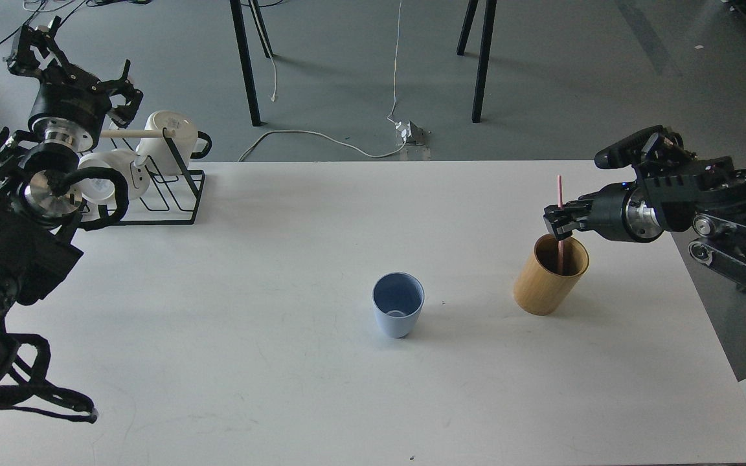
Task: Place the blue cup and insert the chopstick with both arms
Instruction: 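Grasp the red straw in the tan cup with the right gripper and lift, then move the straw over the blue cup and lower it inside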
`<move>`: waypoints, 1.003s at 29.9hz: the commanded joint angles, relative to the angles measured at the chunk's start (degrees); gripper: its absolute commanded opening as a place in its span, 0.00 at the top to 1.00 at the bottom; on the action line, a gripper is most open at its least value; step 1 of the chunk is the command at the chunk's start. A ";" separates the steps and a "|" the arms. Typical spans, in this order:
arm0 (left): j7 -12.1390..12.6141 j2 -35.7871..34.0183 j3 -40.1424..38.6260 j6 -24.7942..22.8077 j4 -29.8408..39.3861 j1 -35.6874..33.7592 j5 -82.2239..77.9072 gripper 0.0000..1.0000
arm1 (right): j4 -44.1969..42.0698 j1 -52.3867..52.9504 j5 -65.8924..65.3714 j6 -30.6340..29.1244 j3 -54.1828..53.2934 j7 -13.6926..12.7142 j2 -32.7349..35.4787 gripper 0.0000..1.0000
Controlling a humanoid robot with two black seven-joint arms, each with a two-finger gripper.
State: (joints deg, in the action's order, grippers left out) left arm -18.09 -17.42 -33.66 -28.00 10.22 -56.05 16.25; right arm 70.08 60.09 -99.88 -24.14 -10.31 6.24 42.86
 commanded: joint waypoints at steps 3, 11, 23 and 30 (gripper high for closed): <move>0.07 -0.16 0.08 0.00 -0.12 -0.20 -0.08 0.01 | 7.17 3.80 0.64 -0.30 -0.58 -0.26 6.26 0.99; 0.07 -0.25 0.08 0.00 -0.12 -0.37 -0.17 0.01 | 12.19 15.22 11.45 -0.47 -0.76 -1.67 9.88 0.99; 0.07 -0.25 0.08 0.00 -0.03 -0.46 -0.17 0.01 | 10.35 12.34 23.32 0.32 -2.26 -2.28 -10.32 0.99; -0.01 -0.77 0.00 0.00 -0.12 -0.02 -0.08 0.01 | 4.55 10.31 22.80 1.28 0.65 -2.99 -16.57 1.00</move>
State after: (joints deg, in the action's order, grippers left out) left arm -18.04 -17.80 -33.60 -28.00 10.12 -56.28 16.08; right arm 76.88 71.05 -76.99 -23.72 -10.51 3.30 28.22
